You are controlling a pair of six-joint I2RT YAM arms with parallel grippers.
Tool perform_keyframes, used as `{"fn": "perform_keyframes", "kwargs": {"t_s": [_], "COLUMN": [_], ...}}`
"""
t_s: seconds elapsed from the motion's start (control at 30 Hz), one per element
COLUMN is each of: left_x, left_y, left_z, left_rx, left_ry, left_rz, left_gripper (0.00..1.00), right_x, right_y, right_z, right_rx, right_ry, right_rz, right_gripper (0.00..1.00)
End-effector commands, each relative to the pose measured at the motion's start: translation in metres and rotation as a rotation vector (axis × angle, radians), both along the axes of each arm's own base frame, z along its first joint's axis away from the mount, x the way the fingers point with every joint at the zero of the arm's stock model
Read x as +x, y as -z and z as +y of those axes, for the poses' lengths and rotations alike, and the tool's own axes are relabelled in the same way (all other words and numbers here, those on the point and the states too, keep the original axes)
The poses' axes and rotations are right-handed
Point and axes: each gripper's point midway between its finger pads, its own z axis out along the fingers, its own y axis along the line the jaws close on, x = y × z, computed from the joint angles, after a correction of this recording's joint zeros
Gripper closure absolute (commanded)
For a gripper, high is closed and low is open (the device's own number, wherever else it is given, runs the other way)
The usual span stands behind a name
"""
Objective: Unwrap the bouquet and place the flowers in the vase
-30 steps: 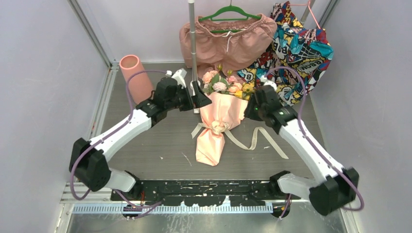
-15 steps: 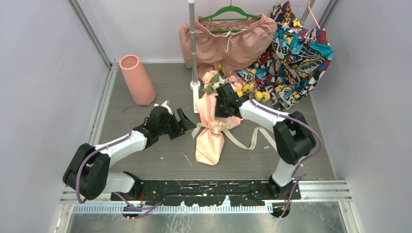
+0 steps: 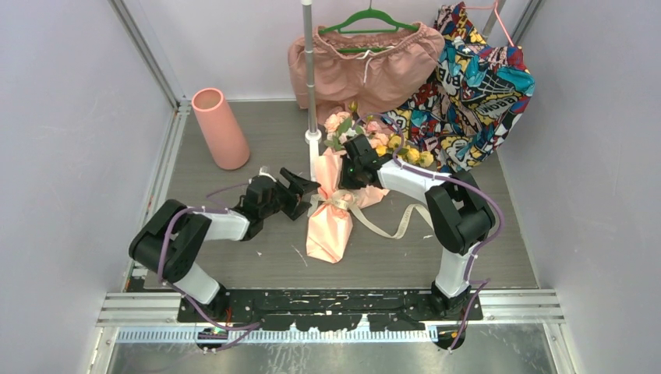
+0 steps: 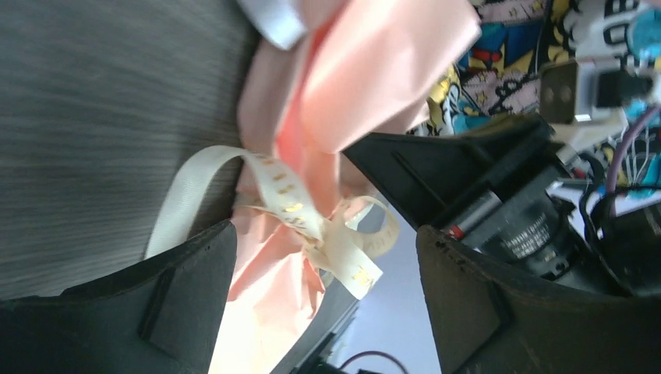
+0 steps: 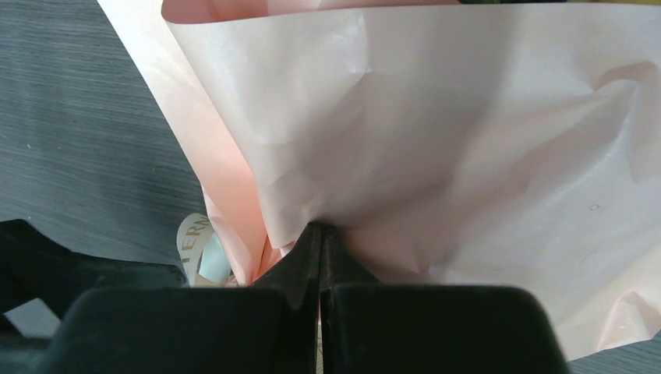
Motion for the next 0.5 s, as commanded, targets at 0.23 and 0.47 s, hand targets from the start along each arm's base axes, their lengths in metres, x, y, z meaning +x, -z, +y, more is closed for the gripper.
{"fn": "perform_keyframes", "kwargs": {"t_s": [0.23,0.47], "left_x": [0.027,0.037], "left_y": [-0.015,-0.011], "left_z": [0.002,-0.017], "left_rx": [-0.147,-0.179], "left_ry": [-0.173,-0.153], "left_rz": [0.001,0.022], "left_gripper": [0.15,0.18], "right_x": [0.006,0.007], "right_y": [-0.004,-0.007], "right_z": [0.006,0.002], "right_rx": [0.027,0.012], "right_ry": [-0.012,-0.002], "right_rz": [-0.036,-0.044], "right_gripper": [0.99,0.99]}}
